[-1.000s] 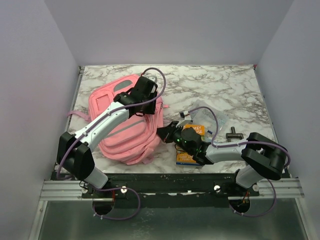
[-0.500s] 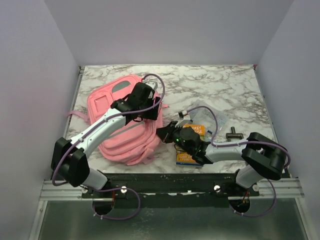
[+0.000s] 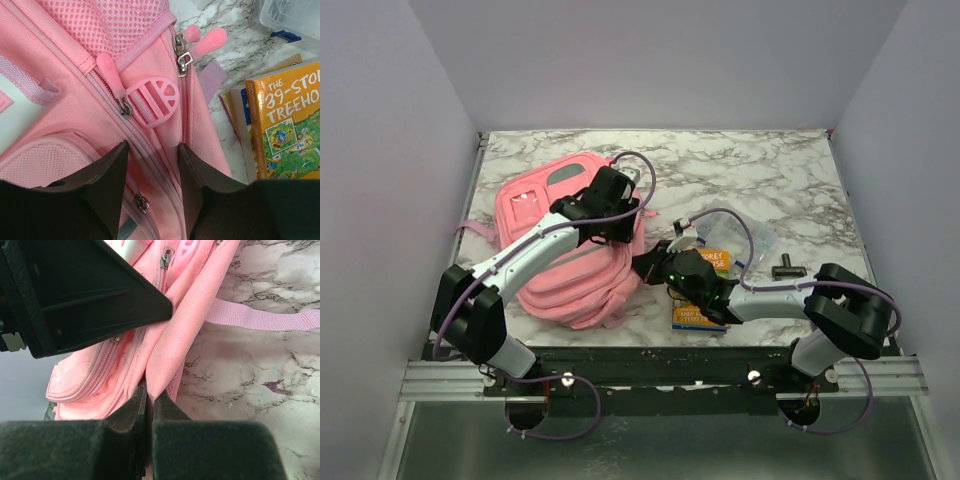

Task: Pack the student bag
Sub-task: Adjust the student bag at the center of the board.

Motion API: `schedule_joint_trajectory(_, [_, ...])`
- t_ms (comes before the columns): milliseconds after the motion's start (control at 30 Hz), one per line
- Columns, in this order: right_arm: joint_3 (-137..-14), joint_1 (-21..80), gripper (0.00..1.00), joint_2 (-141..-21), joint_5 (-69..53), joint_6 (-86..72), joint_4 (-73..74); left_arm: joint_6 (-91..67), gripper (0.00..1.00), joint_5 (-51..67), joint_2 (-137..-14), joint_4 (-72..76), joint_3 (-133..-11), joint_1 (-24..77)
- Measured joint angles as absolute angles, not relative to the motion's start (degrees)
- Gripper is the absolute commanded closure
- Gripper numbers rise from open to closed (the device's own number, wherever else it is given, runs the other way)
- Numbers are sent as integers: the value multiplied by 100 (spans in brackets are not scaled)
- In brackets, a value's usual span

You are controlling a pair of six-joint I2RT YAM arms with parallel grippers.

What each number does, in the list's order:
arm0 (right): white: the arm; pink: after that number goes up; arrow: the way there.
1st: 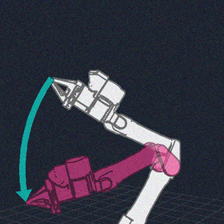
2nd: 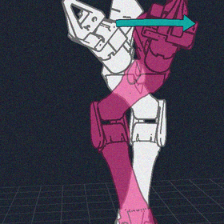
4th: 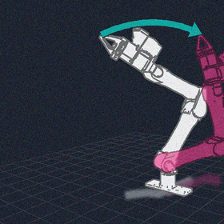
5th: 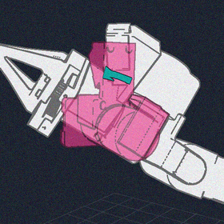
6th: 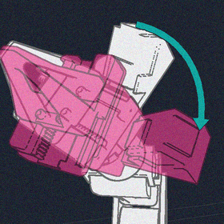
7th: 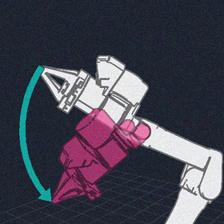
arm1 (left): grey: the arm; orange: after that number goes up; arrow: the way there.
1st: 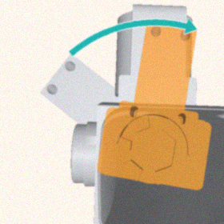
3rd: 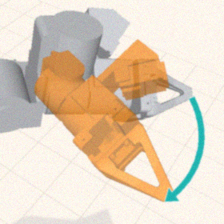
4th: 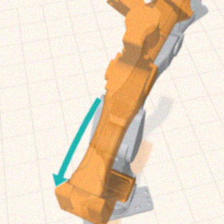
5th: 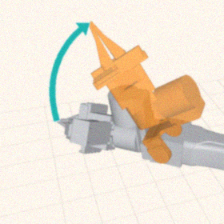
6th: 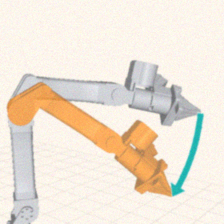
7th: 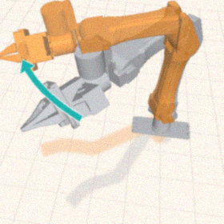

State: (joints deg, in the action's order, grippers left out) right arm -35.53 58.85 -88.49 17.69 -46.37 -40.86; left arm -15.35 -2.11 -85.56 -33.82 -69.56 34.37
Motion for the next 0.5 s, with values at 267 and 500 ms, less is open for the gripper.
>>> schedule_joint_trajectory(267, [-3656, 5878, 99, -8851, 1763, -4600, -3946, -1372, 100, 21, -8619, -3479, -7019, 3398])
schedule_joint_trajectory(500, [-3656, 5883, 62, -8689, 1780, -4630, -3815, -1267, 100, 43, -8263, -3293, -6829, 3395])
